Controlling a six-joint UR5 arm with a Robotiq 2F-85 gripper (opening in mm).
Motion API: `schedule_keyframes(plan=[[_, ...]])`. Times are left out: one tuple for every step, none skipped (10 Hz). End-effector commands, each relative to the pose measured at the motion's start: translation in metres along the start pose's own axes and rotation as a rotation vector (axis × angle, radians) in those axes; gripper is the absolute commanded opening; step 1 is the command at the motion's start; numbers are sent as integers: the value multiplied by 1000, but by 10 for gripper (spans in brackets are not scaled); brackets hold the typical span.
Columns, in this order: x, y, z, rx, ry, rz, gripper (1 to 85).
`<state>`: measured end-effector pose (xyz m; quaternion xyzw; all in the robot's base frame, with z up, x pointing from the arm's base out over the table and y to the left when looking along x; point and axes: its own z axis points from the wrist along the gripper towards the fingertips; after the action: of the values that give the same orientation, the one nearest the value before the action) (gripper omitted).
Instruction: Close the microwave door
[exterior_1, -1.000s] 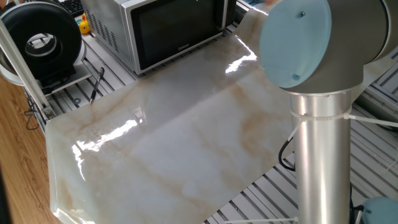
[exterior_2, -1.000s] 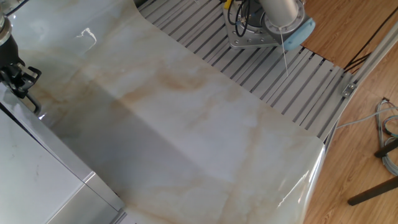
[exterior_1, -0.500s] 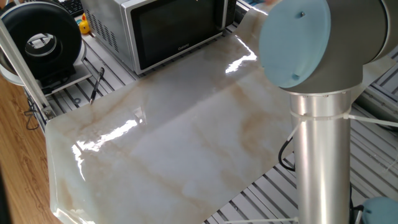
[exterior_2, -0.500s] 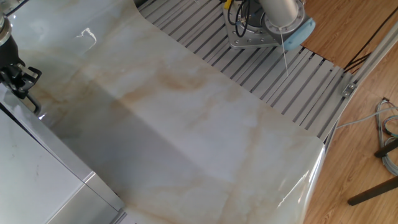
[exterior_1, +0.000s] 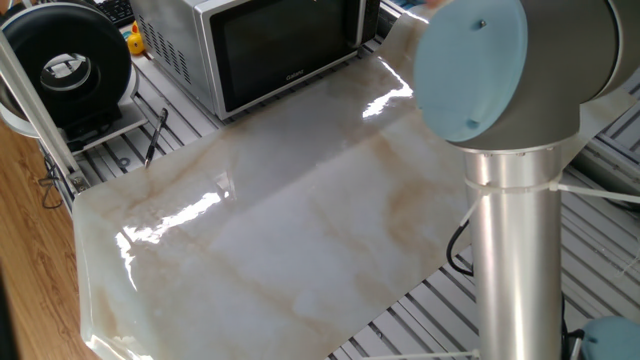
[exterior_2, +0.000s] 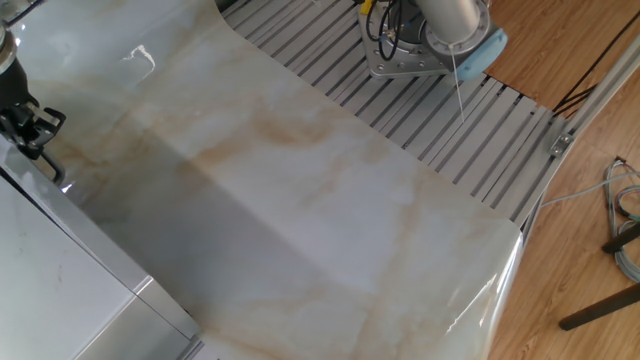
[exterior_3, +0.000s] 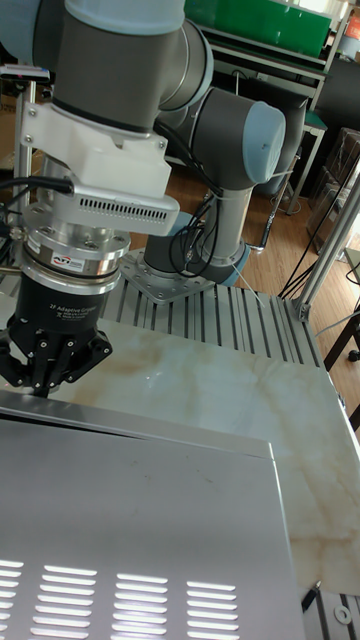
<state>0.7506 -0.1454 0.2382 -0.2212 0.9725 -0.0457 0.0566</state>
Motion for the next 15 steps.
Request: schedule_keyframes(plan=[[-2,2,-1,-12,-7,-28,13],[-2,2,0,-16,-9,-38,13],[-3,3,0,-20,-11,-42,13],[-3,3,0,-24,-12,-44,13],[-2,4,0,-27,-7,-46,13],[-2,3,-1,-22,-4,-42,13],[-3,3,-2,-21,-16,-32,13],[-2,3,-4,-20,-18,-25,13],[-2,3,-4,-17,-17,-17,13],[-1,4,-4,-21,-20,-11,13],[0,5,-4,-28,-26,-2,13],[2,5,-4,-28,-30,5,13],[6,5,-4,-33,-34,13,13],[10,5,-5,-38,-38,26,13],[14,4,-7,-32,-32,33,13]])
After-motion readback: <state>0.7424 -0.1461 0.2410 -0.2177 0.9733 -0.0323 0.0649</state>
